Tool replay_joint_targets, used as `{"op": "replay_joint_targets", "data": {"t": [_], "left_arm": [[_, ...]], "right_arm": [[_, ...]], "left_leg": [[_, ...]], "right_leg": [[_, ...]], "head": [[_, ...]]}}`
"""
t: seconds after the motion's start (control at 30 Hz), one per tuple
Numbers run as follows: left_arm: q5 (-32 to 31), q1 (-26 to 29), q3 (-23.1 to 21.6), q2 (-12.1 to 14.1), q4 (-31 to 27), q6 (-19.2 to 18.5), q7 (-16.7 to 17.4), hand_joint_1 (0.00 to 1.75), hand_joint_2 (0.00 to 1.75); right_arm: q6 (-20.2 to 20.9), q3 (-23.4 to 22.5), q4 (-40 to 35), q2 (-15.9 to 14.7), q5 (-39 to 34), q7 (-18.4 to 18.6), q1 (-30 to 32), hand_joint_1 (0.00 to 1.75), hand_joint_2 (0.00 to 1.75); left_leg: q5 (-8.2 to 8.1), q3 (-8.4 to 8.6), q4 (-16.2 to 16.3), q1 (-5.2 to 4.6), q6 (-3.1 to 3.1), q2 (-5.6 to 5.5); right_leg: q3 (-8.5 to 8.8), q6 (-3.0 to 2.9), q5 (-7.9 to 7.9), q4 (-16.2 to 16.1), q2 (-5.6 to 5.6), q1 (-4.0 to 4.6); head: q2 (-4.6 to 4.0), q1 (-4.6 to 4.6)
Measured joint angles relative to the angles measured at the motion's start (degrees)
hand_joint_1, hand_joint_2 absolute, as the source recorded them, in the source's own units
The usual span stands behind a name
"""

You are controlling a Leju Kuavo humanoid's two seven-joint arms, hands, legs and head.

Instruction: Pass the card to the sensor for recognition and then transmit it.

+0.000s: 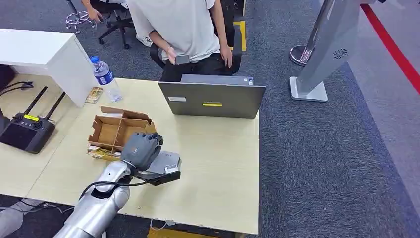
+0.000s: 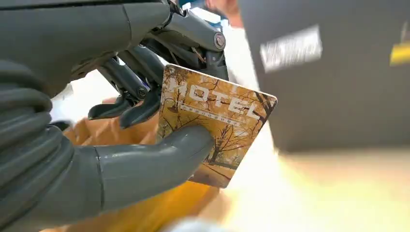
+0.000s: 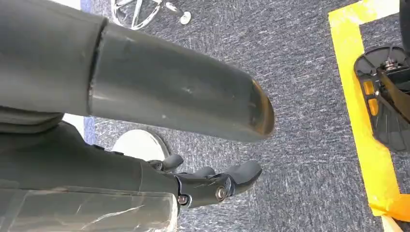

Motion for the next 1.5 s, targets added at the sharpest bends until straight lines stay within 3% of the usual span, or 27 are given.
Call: {"op": "replay_joint_targets", "data": {"t": [0.13,0.33,0.5,0.63,0.87,1.13,1.23,1.27,1.33,1.4,1.5], "left_arm": [[0.04,0.18,0.15,0.09,1.44,-2.71,-0.13,1.75,1.75],[0.02,0.32,-0.05,1.36,1.9,-6.73,-3.0,1.75,1.75],[0.74,0.34,-0.72,2.58,1.9,-6.9,-4.35,1.75,1.75],[0.85,0.36,-1.07,2.16,1.61,-1.92,-3.91,1.75,1.75],[0.68,0.6,-1.2,1.09,1.53,0.58,-3.65,1.75,1.75],[1.05,0.87,-0.77,-2.23,-4.12,17.08,-6.89,1.75,1.75],[-1.36,0.35,1.25,-4.16,-7.92,25.08,-10.85,1.75,1.75],[-2.35,-0.19,2.96,-5.04,-9.22,26.03,-12.56,1.75,1.75],[-3.94,-2.67,5.84,-6.3,-9.84,26.43,-12.61,1.75,1.75],[-4.88,-6.31,8.29,-6.8,-9.47,26.43,-10.62,1.75,1.75],[-5.05,-14.45,10.62,-6.82,-4.3,26.3,-7.25,1.75,1.75]], "right_arm": [[-0.48,-0.02,0.0,0.0,0.18,-0.2,0.05,0.0,0.0],[-0.44,0.0,0.0,0.0,1.01,-0.17,0.02,0.0,0.0],[-0.26,0.0,0.0,0.0,1.03,-0.13,0.0,0.0,0.0],[-0.46,0.0,0.0,0.0,1.03,0.13,0.0,0.0,0.0],[-0.55,0.0,0.0,0.0,1.03,0.31,0.0,0.0,0.0],[-0.68,-0.02,0.0,0.02,2.21,0.66,-0.52,0.0,0.0],[-0.26,0.06,0.0,0.11,3.77,0.87,-1.24,0.0,0.0],[0.06,0.15,0.02,0.15,4.28,0.92,-1.61,0.0,0.0],[0.77,0.42,0.02,0.28,4.61,1.05,-2.65,0.0,0.0],[1.35,0.94,0.0,0.48,4.76,1.33,-3.58,0.0,0.0],[2.21,1.51,0.02,0.74,4.94,1.53,-4.75,0.0,0.0]], "left_leg": [[0.0,-0.01,0.0,0.0,0.0,-0.01],[0.0,0.0,0.0,0.0,0.0,-0.02],[0.01,0.03,-0.01,0.0,0.0,-0.02],[0.02,0.04,0.0,0.0,0.0,-0.02],[0.01,0.02,0.01,-0.01,0.0,-0.02],[0.02,-0.02,0.02,-0.01,0.0,-0.03],[0.03,-0.02,0.04,-0.01,0.02,-0.03],[0.04,-0.02,0.05,-0.01,0.02,-0.05],[0.1,-0.04,0.05,0.0,0.07,-0.06],[0.16,-0.04,0.05,0.01,0.02,-0.05],[0.33,-0.09,0.04,0.04,-0.02,-0.14]], "right_leg": [[0.0,0.0,0.0,0.0,-0.01,0.0],[0.02,0.0,0.0,0.0,-0.03,0.0],[0.04,0.0,0.0,0.01,-0.03,0.0],[0.04,-0.01,0.01,0.0,-0.03,0.0],[0.02,0.0,0.01,0.0,-0.02,0.0],[0.01,0.0,0.02,0.0,-0.04,0.0],[0.01,0.01,0.04,0.0,-0.04,0.0],[0.01,0.01,0.04,0.0,-0.06,0.0],[-0.01,0.04,0.06,0.01,-0.1,0.0],[-0.01,-0.01,0.15,0.01,-0.08,0.01],[-0.04,-0.09,0.25,0.04,-0.14,0.04]], "head": [[0.0,0.0],[0.0,0.0],[0.0,0.0],[0.0,0.0],[0.0,0.0],[0.0,0.0],[0.0,0.0],[0.0,0.0],[0.0,0.02],[0.0,-0.02],[0.0,0.02]]}}
